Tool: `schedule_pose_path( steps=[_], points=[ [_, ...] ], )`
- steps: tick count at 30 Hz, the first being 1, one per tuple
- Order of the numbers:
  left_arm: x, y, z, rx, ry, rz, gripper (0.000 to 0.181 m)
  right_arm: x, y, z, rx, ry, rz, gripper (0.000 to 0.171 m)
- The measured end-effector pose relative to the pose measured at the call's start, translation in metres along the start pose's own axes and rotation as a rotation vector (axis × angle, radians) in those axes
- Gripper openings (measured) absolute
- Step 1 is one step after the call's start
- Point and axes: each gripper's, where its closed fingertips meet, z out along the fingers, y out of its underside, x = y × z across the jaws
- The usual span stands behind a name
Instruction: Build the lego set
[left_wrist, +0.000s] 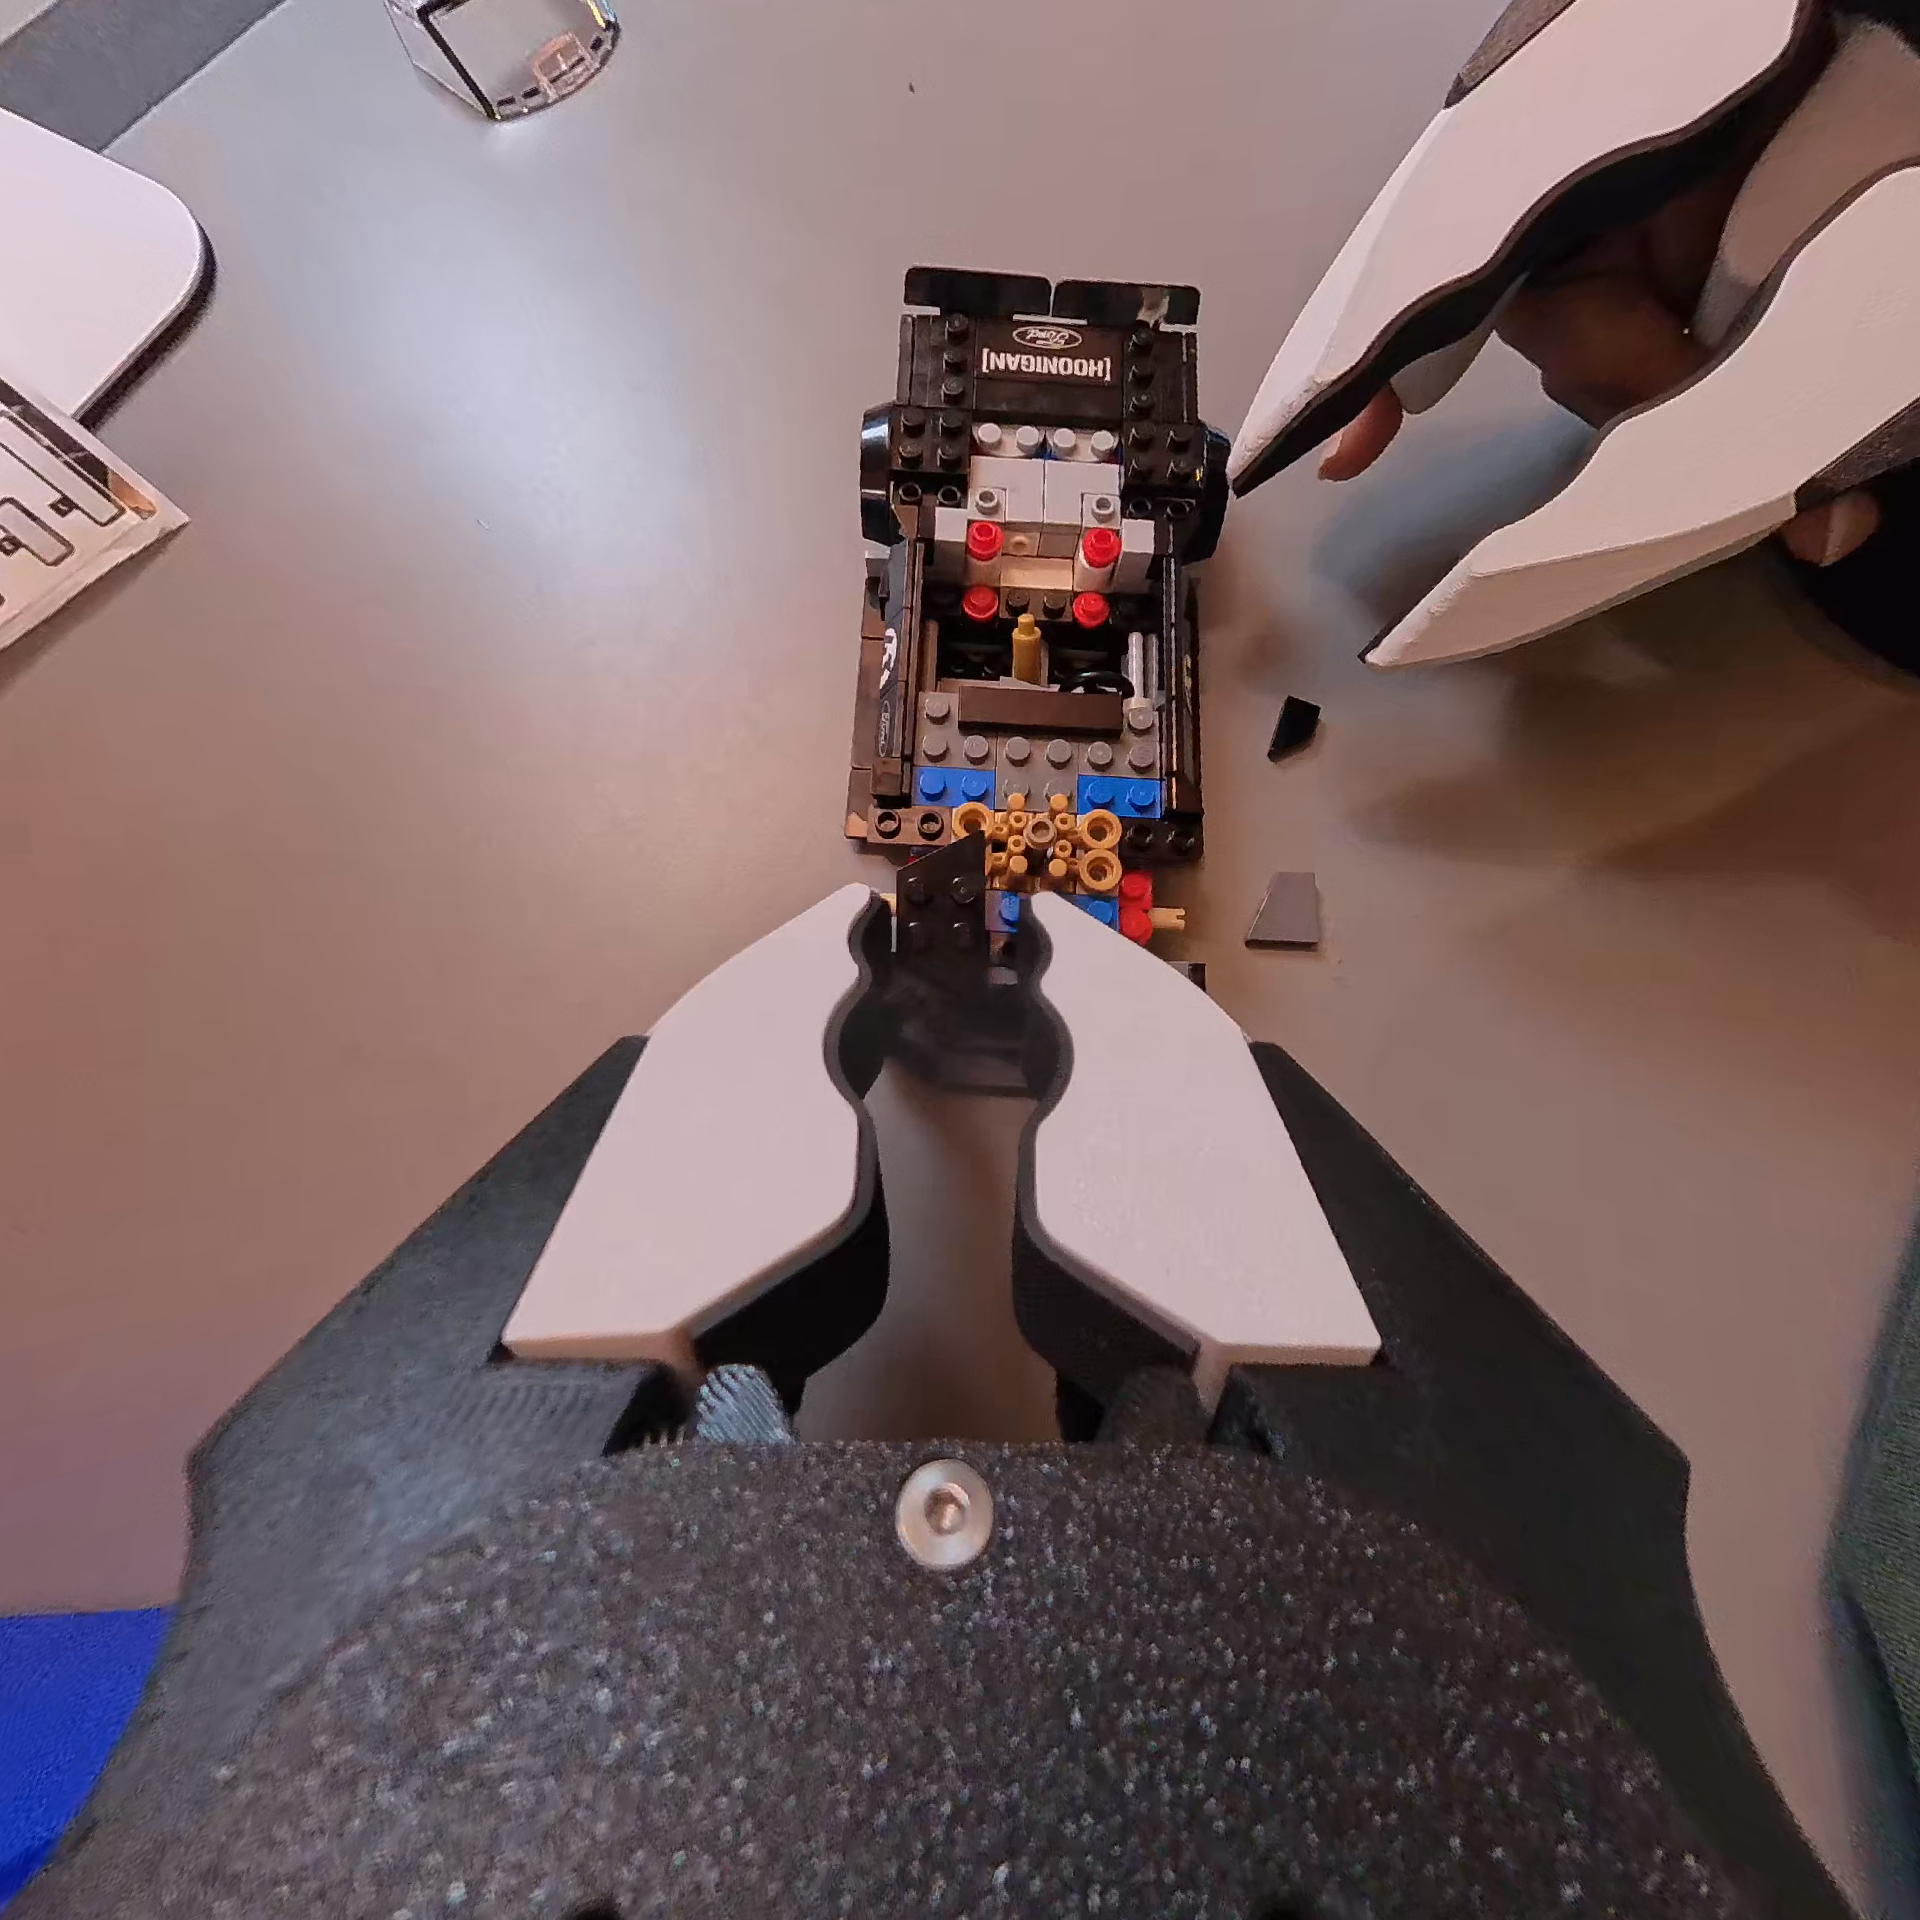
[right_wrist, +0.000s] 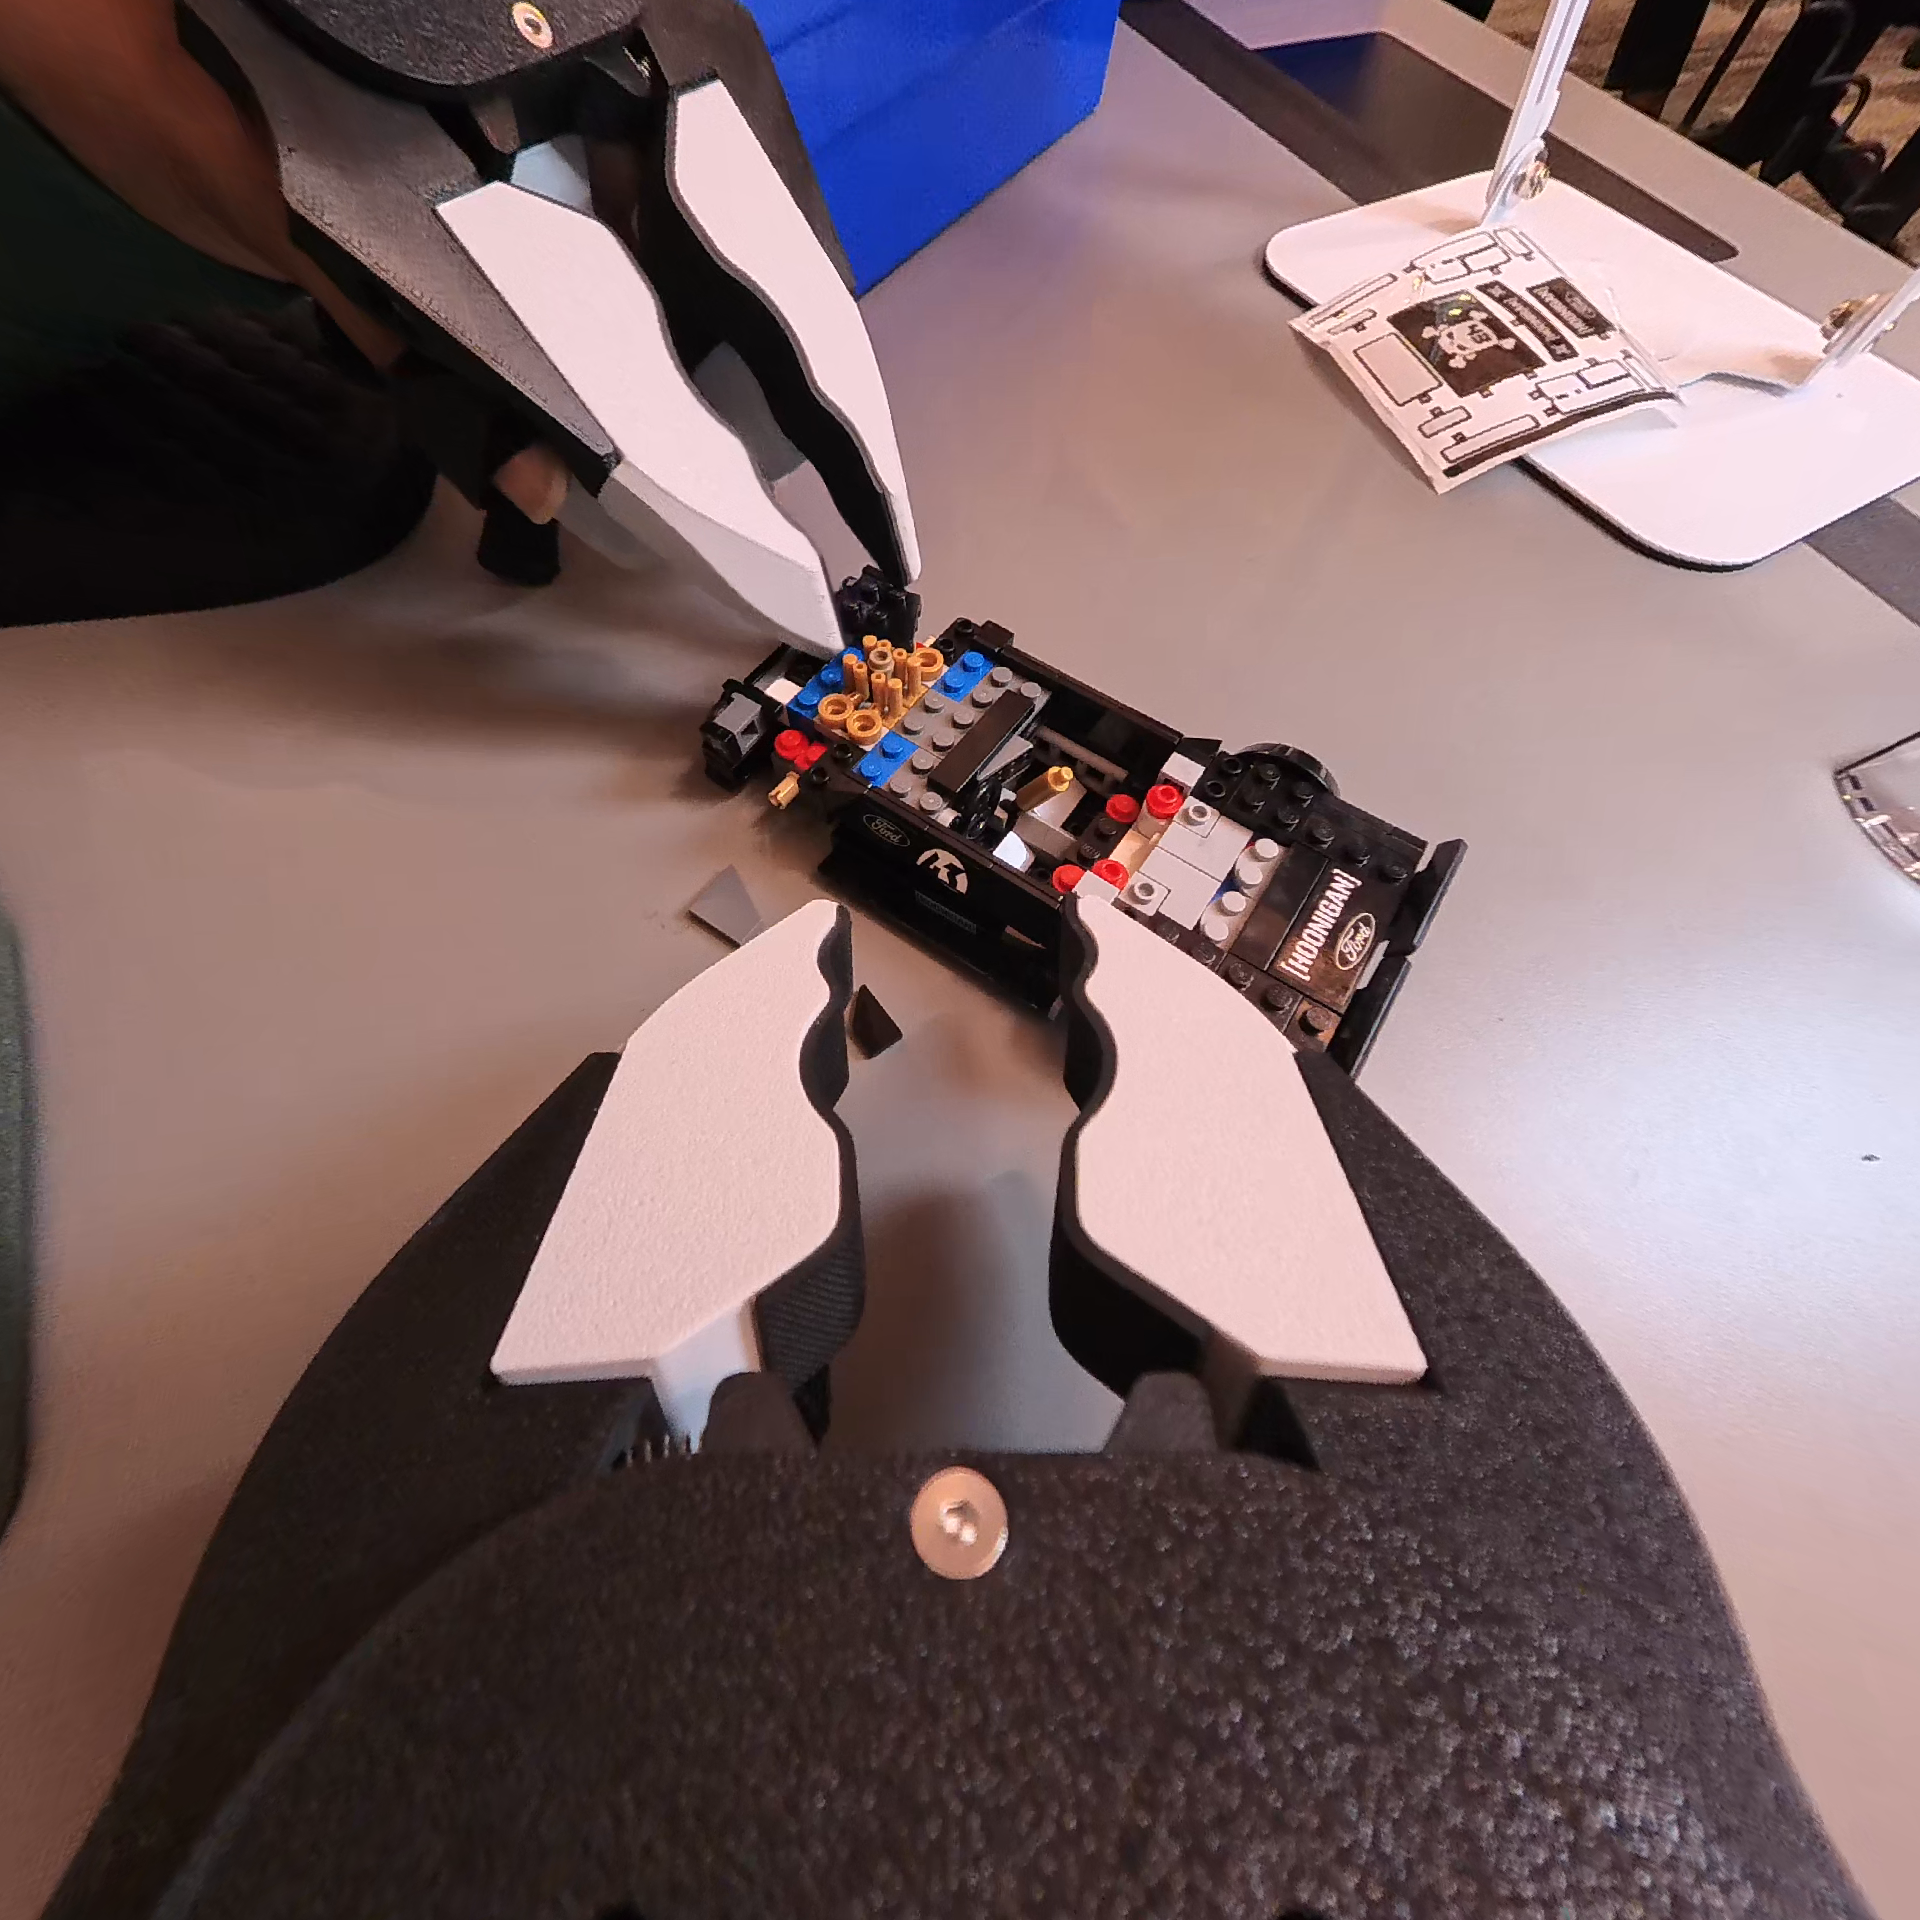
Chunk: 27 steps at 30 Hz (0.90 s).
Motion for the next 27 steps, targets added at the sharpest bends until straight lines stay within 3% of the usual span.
schedule_pose_path(
  steps=[8,14,19,27],
  points=[
    [0.003,-0.001,-0.006,0.006,-0.002,0.042,0.03,0.001,-0.004,0.0,0.015,0.002,0.003,0.038],
    [0.001,0.007,-0.033,0.003,0.012,0.07,0.041,0.006,-0.037,0.0,0.033,-0.073,-0.024,0.036],
    [0.004,0.025,-0.025,0.007,0.051,0.027,0.05,0.003,-0.061,0.026,-0.096,-0.181,-0.234,0.032],
    [0.012,0.024,-0.007,0.038,0.091,-0.014,0.068,-0.013,-0.046,0.065,-0.337,-0.453,-0.374,0.036]
  ],
)
